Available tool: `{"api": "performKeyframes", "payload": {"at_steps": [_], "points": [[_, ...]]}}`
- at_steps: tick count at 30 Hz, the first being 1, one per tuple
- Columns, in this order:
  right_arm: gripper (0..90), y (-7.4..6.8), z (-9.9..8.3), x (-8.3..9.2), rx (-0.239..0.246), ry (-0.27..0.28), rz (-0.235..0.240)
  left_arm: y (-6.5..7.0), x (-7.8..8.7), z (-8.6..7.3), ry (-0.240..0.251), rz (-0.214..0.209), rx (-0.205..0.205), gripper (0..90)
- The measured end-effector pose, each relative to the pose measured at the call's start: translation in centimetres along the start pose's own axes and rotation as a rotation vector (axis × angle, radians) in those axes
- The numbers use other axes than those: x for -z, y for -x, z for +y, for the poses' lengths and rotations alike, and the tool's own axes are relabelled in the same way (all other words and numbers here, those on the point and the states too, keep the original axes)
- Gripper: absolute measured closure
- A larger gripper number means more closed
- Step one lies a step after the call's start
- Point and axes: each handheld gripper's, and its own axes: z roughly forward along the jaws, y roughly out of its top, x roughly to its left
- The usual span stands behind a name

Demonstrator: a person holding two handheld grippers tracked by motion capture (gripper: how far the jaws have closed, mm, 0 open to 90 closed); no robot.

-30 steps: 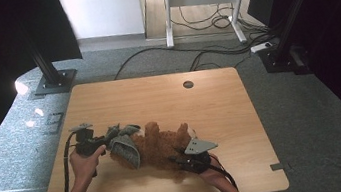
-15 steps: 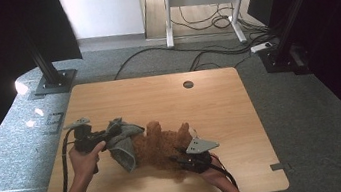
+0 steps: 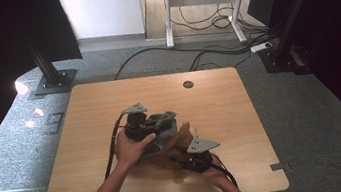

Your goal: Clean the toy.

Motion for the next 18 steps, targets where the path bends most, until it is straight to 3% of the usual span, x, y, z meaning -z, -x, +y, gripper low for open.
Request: {"api": "performKeyframes", "payload": {"at_steps": [1,3,6,7,10,15,18], "points": [[68.4,0.0,0.0,0.0,0.002,-0.002,0.0,-0.3,-1.2,0.0,-0.05,-0.013,0.019,77.5],[68.4,-0.1,-0.1,0.0,0.004,-0.005,0.001,-0.8,-2.6,-0.2,-0.101,-0.02,0.045,76.7],[68.2,0.0,-0.2,0.0,-0.004,-0.008,0.006,-1.5,-3.2,-0.4,-0.126,0.032,0.053,77.0],[68.1,0.0,-0.2,0.0,-0.003,-0.009,0.008,-1.8,-3.1,-0.5,-0.143,0.087,0.035,77.2],[68.1,-0.2,-0.2,-0.1,0.011,-0.016,0.011,-2.3,-2.8,-0.7,-0.153,0.105,0.054,78.3],[68.0,-0.7,-0.2,-0.1,0.046,-0.029,0.007,-3.3,-0.8,-1.6,-0.173,0.203,0.051,78.8],[67.8,-0.7,-0.2,-0.1,0.045,-0.025,0.008,-4.5,0.7,-2.4,-0.17,0.198,0.089,78.8]]}}
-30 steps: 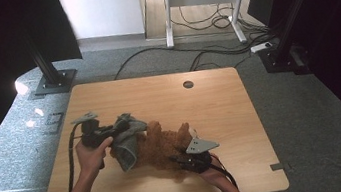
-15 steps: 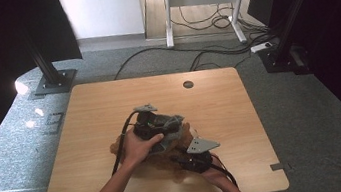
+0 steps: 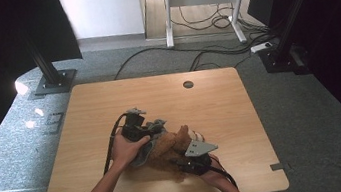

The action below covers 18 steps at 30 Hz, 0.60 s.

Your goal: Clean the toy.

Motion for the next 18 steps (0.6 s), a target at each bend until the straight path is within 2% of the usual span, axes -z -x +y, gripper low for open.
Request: {"api": "performKeyframes", "payload": {"at_steps": [3,5,8,11,15,18], "points": [[67.5,-0.1,0.0,0.0,0.009,-0.003,-0.003,-0.9,1.3,-0.9,0.018,-0.002,0.015,78.7],[66.9,0.0,0.0,0.0,0.008,0.003,0.001,-1.5,2.0,-1.8,0.041,-0.025,0.033,78.6],[63.3,0.0,-0.1,0.1,-0.016,0.017,0.018,-1.7,2.3,-3.4,0.094,-0.059,0.062,78.6],[56.5,0.1,0.2,0.7,-0.049,0.057,0.029,-1.3,2.2,-4.3,0.131,-0.046,0.046,78.6],[53.2,0.6,1.1,2.6,-0.085,0.097,0.037,-0.8,2.4,-4.9,0.153,-0.025,0.017,78.6],[48.6,0.9,1.9,4.2,-0.081,0.123,-0.012,-0.3,2.3,-5.6,0.177,-0.01,-0.014,78.7]]}}
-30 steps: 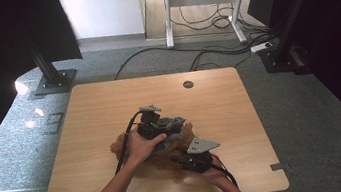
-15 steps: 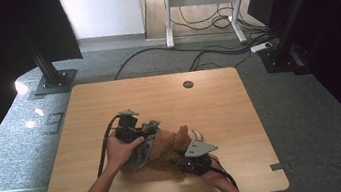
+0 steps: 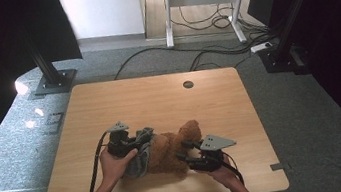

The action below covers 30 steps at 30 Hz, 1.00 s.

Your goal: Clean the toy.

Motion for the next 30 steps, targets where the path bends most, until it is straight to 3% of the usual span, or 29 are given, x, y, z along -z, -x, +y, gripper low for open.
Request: {"api": "performKeyframes", "payload": {"at_steps": [1,2,6,8,10,11,12,14,17,19,20,25,28,29,30], "points": [[48.6,0.0,0.0,0.0,0.0,0.0,0.0,0.0,0.0,0.0,0.0,0.0,0.0,78.8],[43.7,0.4,0.8,0.7,0.0,0.01,-0.054,0.2,0.1,-0.2,0.008,0.006,-0.01,78.8],[33.9,2.3,1.9,1.1,-0.068,0.016,-0.135,0.5,0.3,-0.6,0.024,0.005,-0.017,78.8],[26.7,3.4,1.9,0.8,-0.095,-0.015,-0.174,0.5,0.4,-0.8,0.03,0.0,-0.014,78.9],[20.3,4.5,1.6,0.3,-0.129,-0.067,-0.177,0.6,0.5,-0.9,0.033,-0.008,-0.012,78.9],[20.5,4.9,1.4,0.1,-0.159,-0.073,-0.155,0.7,0.6,-1.0,0.035,-0.01,-0.014,78.9],[23.3,5.1,1.2,0.0,-0.186,-0.074,-0.127,0.7,0.6,-1.0,0.036,-0.013,-0.016,78.9],[36.3,4.9,1.0,-0.3,-0.184,-0.069,-0.078,0.9,0.7,-1.1,0.038,-0.019,-0.021,78.9],[50.5,4.2,0.8,-0.6,-0.127,-0.084,-0.053,1.1,0.9,-0.8,0.035,-0.041,-0.014,78.9],[54.9,4.1,0.7,-0.6,-0.125,-0.084,-0.047,1.4,1.0,-0.1,0.033,-0.056,-0.014,78.8],[56.3,4.0,0.6,-0.5,-0.12,-0.083,-0.05,1.4,1.0,-0.1,0.033,-0.056,-0.014,78.8],[60.1,3.6,0.3,-0.4,-0.076,-0.063,-0.099,4.2,-0.4,3.2,0.022,-0.139,-0.058,78.7],[60.5,3.5,0.3,-0.4,-0.064,-0.054,-0.103,5.6,-2.2,4.5,-0.019,-0.194,-0.068,78.4],[60.5,3.5,0.3,-0.4,-0.066,-0.053,-0.103,6.0,-2.9,4.7,-0.051,-0.215,-0.072,78.4],[60.5,3.5,0.2,-0.4,-0.065,-0.054,-0.104,6.6,-4.0,4.6,-0.097,-0.204,-0.096,78.3]]}}
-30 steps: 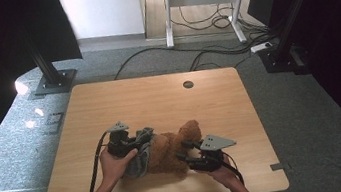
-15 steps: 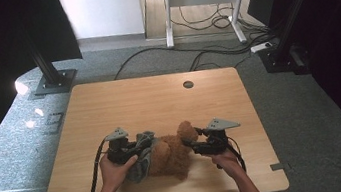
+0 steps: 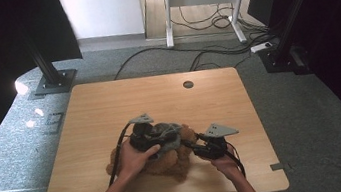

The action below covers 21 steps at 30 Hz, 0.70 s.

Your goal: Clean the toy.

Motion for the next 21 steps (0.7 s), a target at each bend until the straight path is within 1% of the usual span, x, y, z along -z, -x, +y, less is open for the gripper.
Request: {"api": "performKeyframes", "payload": {"at_steps": [1,2,3,4,5,7,9,10,12,14,18,20,21], "points": [[60.5,0.0,0.0,0.0,0.0,0.0,0.0,0.0,0.0,0.0,0.0,0.0,0.0,78.3],[60.5,0.1,-0.1,0.1,0.006,-0.01,-0.019,0.2,-0.3,-0.2,-0.013,0.015,-0.011,78.3],[60.6,0.2,-0.3,0.1,0.0,-0.014,-0.028,0.2,-0.5,-0.4,-0.024,0.027,-0.02,78.4],[60.6,0.3,-0.4,0.2,-0.009,-0.015,-0.026,0.2,-0.5,-0.6,-0.032,0.04,-0.025,78.5],[60.8,0.4,-0.5,0.2,-0.01,-0.015,-0.021,0.1,-0.4,-0.7,-0.034,0.047,-0.023,78.5],[61.1,0.3,-0.6,0.2,-0.008,-0.01,-0.019,-0.4,0.0,-1.1,-0.023,0.054,-0.001,78.7],[61.4,0.2,-0.5,0.3,-0.001,-0.008,-0.022,-0.9,0.6,-1.6,-0.011,0.061,0.011,78.8],[61.4,0.2,-0.5,0.3,-0.001,-0.008,-0.022,-0.9,0.6,-1.6,-0.011,0.061,0.011,78.8],[61.4,0.3,-0.6,0.4,-0.002,0.0,-0.029,-1.7,1.9,-2.2,0.006,0.083,0.028,78.9],[61.5,0.5,-0.8,0.5,-0.009,0.0,-0.033,-2.3,2.7,-2.9,0.014,0.092,0.045,79.0],[61.5,0.6,-0.9,0.6,-0.016,0.0,-0.037,-3.3,4.4,-4.5,0.036,0.102,0.088,79.0],[61.4,0.5,-1.0,0.7,-0.013,0.001,-0.036,-3.5,5.2,-5.4,0.046,0.101,0.102,79.1],[61.5,0.5,-1.0,0.7,-0.011,0.001,-0.036,-3.6,5.6,-5.8,0.051,0.097,0.103,79.0]]}}
